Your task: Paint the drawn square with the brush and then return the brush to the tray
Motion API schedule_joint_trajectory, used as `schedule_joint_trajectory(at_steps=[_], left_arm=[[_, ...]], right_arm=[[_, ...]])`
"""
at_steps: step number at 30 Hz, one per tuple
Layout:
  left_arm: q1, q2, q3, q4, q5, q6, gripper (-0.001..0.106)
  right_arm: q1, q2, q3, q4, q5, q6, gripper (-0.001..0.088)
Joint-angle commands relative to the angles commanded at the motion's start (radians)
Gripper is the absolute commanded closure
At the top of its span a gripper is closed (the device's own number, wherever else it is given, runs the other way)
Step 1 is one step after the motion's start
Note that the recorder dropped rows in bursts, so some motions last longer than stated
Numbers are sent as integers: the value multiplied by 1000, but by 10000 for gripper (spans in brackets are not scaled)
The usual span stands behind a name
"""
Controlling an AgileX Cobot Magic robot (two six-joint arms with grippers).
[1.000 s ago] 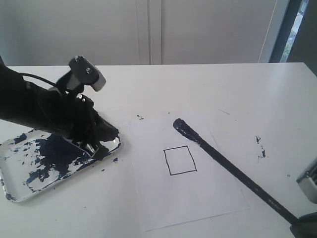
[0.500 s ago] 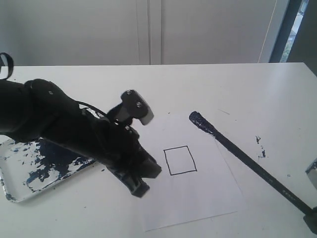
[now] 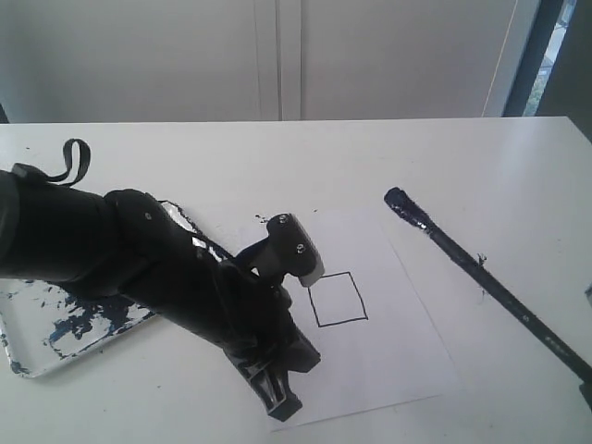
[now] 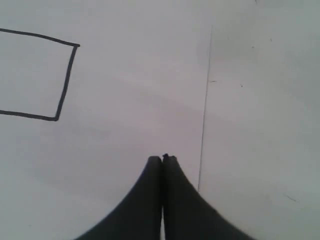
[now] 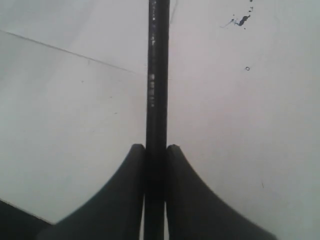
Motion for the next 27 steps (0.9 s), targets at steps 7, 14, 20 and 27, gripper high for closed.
schedule_joint_trajectory(at_steps=[7,14,20,27], left_arm=[[-4,53,0,0,4,-12,1053],[-4,105,0,0,-20,17,1053],[-4,128,0,4,-20,16,1053],[-4,134,4,22,10,0,1053]], right_arm=[[0,0,0,-99,6,64,868],[0,0,0,-96,6,69,868],[0,0,0,-94,6,69,868],[0,0,0,-94,6,69,868]])
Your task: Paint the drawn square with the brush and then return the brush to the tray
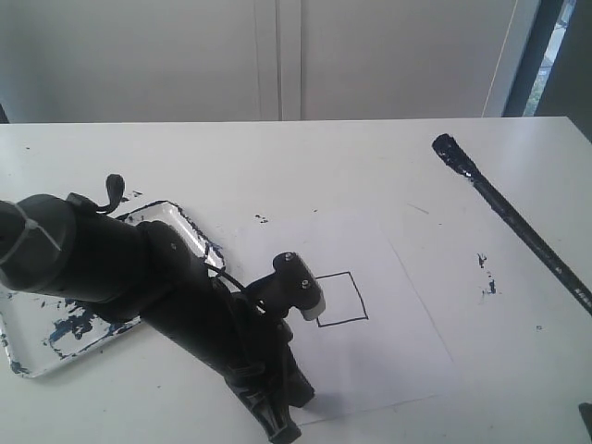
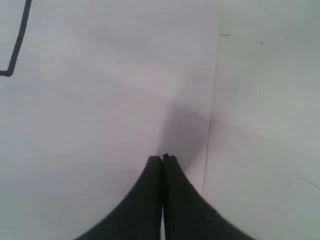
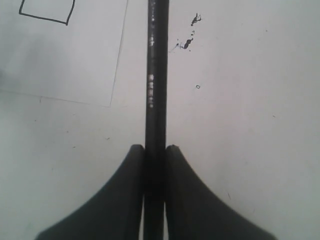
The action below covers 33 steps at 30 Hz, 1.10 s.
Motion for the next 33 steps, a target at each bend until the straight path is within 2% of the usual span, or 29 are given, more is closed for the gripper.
schedule_joint_trajectory(at_steps=[2,8,10,18,26,33], left_arm=[[0,0,0,63,5,-64,1053],[2,-2,0,381,34,-344,1053],[2,-2,0,450,49,-409,1053],[2,-2,0,628,112,-575,1053],[2,-2,0,920,185,-892,1053],[6,-2,0,1041,286,-1029,1053]], right_arm=[[0,0,0,0,0,0,868],[0,0,0,2,0,0,868],[0,0,0,2,0,0,868],[0,0,0,4,0,0,868],[0,0,0,4,0,0,868],[0,0,0,6,0,-5,868]])
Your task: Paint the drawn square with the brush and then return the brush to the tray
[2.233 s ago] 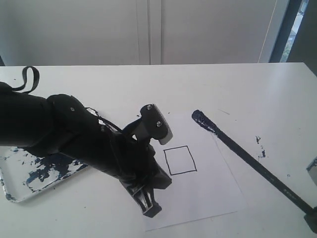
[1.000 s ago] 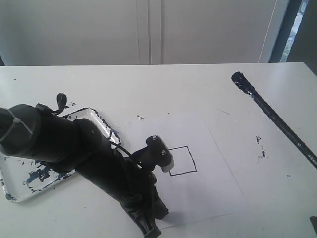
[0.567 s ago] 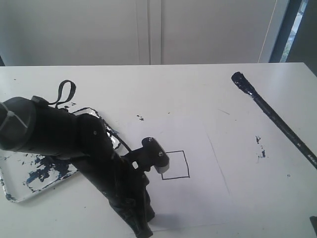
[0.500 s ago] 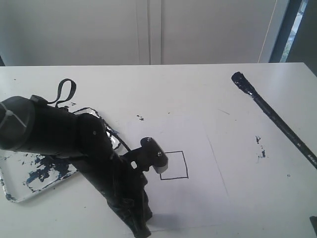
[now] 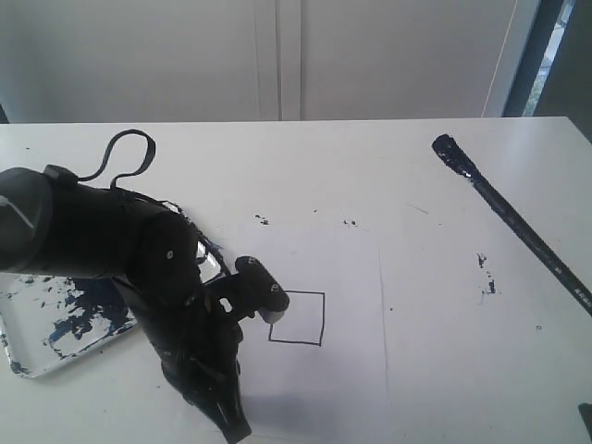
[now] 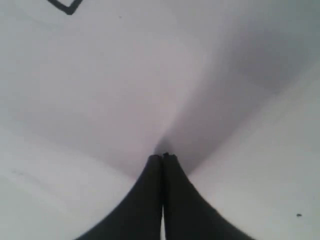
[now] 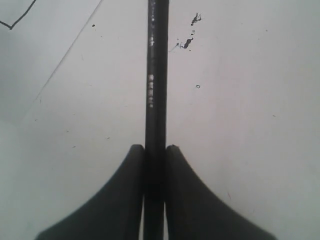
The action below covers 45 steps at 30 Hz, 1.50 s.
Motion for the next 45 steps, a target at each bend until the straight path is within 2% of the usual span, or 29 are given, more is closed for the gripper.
schedule_joint_trajectory(at_steps=[8,15,18,21,22,24,29,33,35,37,39,45], left_arm=[[18,-11,0,117,138,-123,1053],[18,-130,0,104,129,-149,1053],[18,-184,0,-2,65,-138,1053],[17,-224,0,-187,-29,-25,1053],[17,-240,0,-293,-79,31,1053],[17,-257,0,-351,-92,73,1053],[17,-259,0,-306,-28,52,1053],[17,-259,0,132,163,-218,1053],[17,-259,0,235,196,-236,1053],[17,-257,0,202,196,-133,1053],[17,-254,0,162,180,-87,1053],[18,-254,15,94,126,-92,1053]], right_arm=[[0,0,0,0,0,0,868],[0,0,0,0,0,0,868],[0,0,0,0,0,0,868],[0,0,0,0,0,0,868],[0,0,0,0,0,0,868],[0,0,0,0,0,-2,868],[0,0,0,0,0,-6,868],[0,0,0,0,0,-6,868],[0,0,0,0,0,-6,868],[0,0,0,0,0,-6,868],[0,0,0,0,0,-6,868],[0,0,0,0,0,-24,868]])
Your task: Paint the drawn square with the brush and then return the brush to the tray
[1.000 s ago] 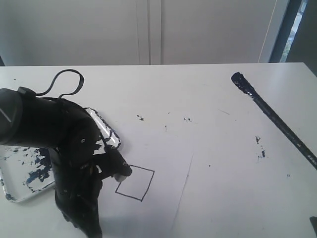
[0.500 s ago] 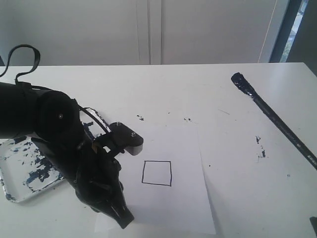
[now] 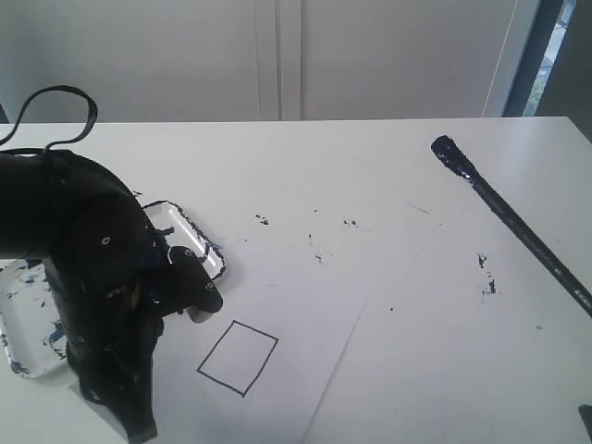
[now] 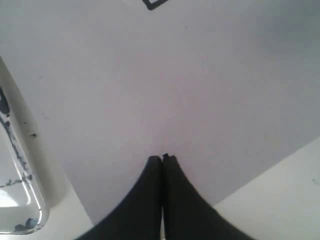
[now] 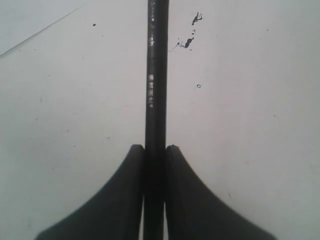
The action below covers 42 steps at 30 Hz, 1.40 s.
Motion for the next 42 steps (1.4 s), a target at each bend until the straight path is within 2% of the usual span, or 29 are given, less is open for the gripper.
schedule_joint_trajectory(at_steps=[6,9,14,17,23,30,42], left_arm=[[8,15,84,17,-20,-5,1041],[10,15,92,22,-17,-23,926],[10,-1,92,24,-20,-37,662],[10,-5,92,24,-18,-51,579],[10,-5,92,37,-20,-60,570],[10,-5,111,84,-75,-60,570],[10,-5,125,15,-144,-56,570]], right_arm=[[0,0,0,0,0,-6,868],[0,0,0,0,0,-6,868],[0,0,0,0,0,-6,868],[0,0,0,0,0,-6,868],[0,0,0,0,0,-6,868],[0,0,0,0,0,-6,868],[0,0,0,0,0,-6,868]])
